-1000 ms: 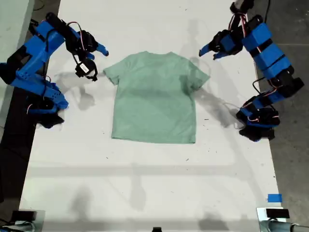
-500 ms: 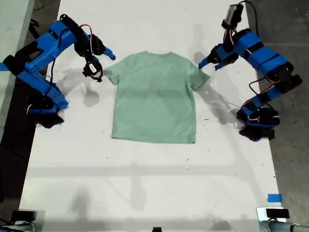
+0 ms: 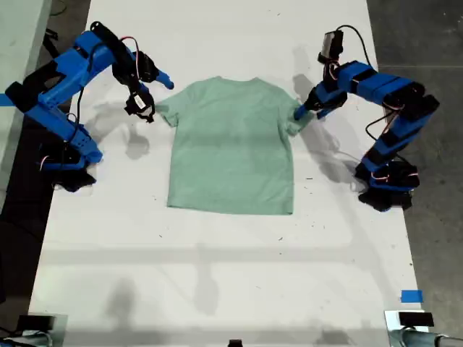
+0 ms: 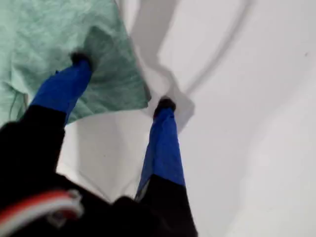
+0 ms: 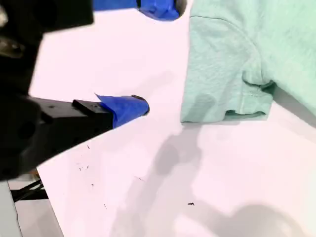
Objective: Fold t-shirt
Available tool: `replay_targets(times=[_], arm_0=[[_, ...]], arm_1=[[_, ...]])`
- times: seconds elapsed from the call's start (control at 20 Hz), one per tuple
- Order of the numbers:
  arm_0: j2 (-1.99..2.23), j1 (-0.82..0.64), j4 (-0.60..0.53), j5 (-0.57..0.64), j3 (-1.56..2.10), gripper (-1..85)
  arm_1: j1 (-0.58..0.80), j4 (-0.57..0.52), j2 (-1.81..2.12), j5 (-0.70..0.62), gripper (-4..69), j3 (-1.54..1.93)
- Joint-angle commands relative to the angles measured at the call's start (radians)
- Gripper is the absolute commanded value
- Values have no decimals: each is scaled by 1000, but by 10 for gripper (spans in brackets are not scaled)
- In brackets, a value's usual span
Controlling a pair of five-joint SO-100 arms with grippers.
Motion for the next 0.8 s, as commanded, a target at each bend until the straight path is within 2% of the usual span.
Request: replay_targets(times=[0.0,0.05,0.1,0.15,0.4,0.65,0.75], arm_0=[[8,-5,0,9,-51,320],[8,-3,0,9,-51,319],[9,-3,2,9,-51,318],[11,-2,3,9,-51,318],[18,5,6,6,-51,316],[20,9,8,6,-49,316],[21,12,6,5,-49,316]], arm_1=[[12,-29,-43,-28,187,-84],[12,-21,-60,-23,60,-101],[9,-3,-64,-21,8,-121],[-3,26,-54,-17,-11,-140],[-84,256,-5,43,-13,-333],[-209,515,-29,163,-13,-739],[-268,563,-94,227,-13,-896]])
